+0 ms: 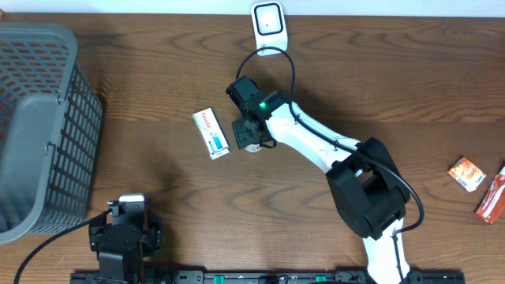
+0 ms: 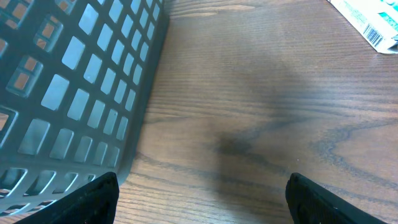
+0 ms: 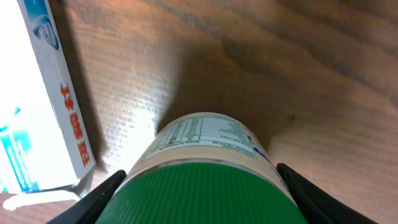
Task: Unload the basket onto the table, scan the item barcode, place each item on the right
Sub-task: 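Lower the right gripper and grasp the green-capped bottle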
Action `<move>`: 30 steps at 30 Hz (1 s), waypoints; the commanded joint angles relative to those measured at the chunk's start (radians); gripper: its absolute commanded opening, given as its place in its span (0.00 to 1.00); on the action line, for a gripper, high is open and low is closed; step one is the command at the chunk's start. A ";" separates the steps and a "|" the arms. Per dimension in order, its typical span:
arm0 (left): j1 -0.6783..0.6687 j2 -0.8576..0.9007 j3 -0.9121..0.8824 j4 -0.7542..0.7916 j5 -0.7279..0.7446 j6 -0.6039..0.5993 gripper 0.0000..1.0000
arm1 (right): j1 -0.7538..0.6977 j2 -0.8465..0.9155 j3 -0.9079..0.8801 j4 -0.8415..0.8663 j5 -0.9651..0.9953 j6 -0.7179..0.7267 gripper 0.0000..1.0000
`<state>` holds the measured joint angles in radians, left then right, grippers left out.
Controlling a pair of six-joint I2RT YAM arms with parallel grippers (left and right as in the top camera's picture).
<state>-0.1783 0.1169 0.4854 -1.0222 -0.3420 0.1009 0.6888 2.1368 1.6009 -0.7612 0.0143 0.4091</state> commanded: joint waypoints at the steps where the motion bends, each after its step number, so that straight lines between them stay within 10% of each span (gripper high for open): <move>1: 0.003 -0.002 0.008 -0.002 -0.003 -0.009 0.86 | -0.026 0.012 0.052 -0.071 -0.058 0.005 0.59; 13: 0.003 -0.002 0.008 -0.002 -0.003 -0.009 0.86 | -0.109 0.012 0.315 -0.491 -0.288 0.006 0.56; 30: 0.003 -0.002 0.008 -0.002 -0.003 -0.009 0.86 | -0.229 0.012 0.330 -0.630 -0.450 -0.007 0.57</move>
<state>-0.1783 0.1169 0.4854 -1.0222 -0.3420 0.1005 0.4633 2.1494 1.9053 -1.3899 -0.3889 0.4095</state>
